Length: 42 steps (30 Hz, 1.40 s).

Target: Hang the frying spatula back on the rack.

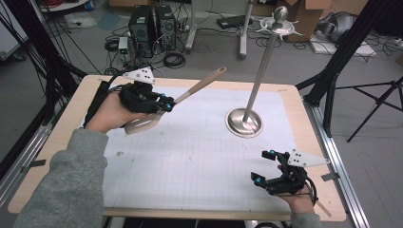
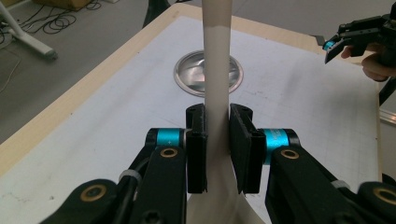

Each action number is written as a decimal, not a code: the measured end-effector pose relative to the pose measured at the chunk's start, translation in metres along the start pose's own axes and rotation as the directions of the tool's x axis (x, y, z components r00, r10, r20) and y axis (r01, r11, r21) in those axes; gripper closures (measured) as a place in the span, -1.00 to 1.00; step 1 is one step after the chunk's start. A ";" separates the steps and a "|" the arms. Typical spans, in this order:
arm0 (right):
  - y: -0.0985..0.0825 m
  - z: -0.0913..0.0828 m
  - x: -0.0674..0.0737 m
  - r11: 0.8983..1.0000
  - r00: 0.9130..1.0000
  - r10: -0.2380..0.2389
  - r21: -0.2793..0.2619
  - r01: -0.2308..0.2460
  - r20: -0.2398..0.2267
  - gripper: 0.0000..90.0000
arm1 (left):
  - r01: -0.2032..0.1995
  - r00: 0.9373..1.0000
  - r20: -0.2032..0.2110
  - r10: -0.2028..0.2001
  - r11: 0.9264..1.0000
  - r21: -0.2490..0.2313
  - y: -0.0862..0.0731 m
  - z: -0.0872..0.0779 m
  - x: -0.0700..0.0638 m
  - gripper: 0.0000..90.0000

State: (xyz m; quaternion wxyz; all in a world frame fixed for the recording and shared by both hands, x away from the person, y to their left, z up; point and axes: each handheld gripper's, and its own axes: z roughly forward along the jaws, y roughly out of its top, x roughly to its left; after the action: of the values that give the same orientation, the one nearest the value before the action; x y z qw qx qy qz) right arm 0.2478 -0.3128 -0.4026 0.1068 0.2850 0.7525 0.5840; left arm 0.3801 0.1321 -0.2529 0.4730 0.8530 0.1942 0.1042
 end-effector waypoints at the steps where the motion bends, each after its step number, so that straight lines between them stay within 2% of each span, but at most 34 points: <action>1: 0.000 -0.001 0.000 1.000 1.000 -0.002 -0.002 0.002 0.004 -0.88 | -0.002 1.000 0.000 0.002 1.000 0.000 0.002 0.001 0.001 0.71; 5: 0.000 -0.003 0.000 1.000 1.000 0.003 -0.008 -0.003 0.004 -0.88 | 0.003 1.000 -0.001 -0.003 1.000 -0.004 0.008 0.003 0.002 0.71; 8: 0.000 -0.004 0.001 1.000 1.000 0.002 -0.013 -0.002 0.004 -0.88 | -0.017 1.000 -0.004 0.017 1.000 0.005 0.015 0.005 0.001 0.71; 16: -0.001 -0.009 0.000 1.000 1.000 0.004 -0.020 -0.003 0.011 -0.88 | -0.036 0.999 -0.011 0.036 0.999 -0.001 0.030 0.007 0.001 0.71; 18: -0.002 -0.011 0.001 1.000 1.000 0.011 -0.020 -0.011 0.011 -0.88 | -0.053 0.999 0.001 0.053 0.999 -0.004 0.033 0.007 0.001 0.71; 24: -0.002 -0.015 0.001 1.000 1.000 0.009 -0.022 -0.008 0.019 -0.88 | -0.050 0.999 0.011 0.050 0.999 -0.020 0.041 0.004 0.006 0.71; 33: -0.003 -0.018 0.002 1.000 1.000 0.013 -0.026 -0.013 0.024 -0.88 | -0.050 0.999 0.019 0.051 0.999 -0.016 0.050 0.007 0.008 0.71; 37: -0.004 -0.020 0.002 1.000 0.999 0.016 -0.026 -0.015 0.029 -0.88 | -0.039 0.999 0.028 0.040 0.998 -0.040 0.055 0.006 0.010 0.71; 42: -0.005 -0.020 0.002 1.000 0.999 0.016 -0.017 -0.015 0.032 -0.88 | -0.054 0.998 0.026 0.055 0.997 -0.054 0.062 0.003 0.011 0.71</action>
State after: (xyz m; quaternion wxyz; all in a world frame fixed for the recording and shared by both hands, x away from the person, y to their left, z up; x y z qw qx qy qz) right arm 0.2350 -0.3288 -0.4010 0.1165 0.2991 0.7436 0.5865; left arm 0.4052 0.1045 -0.2019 0.4950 0.8466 0.1615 0.1106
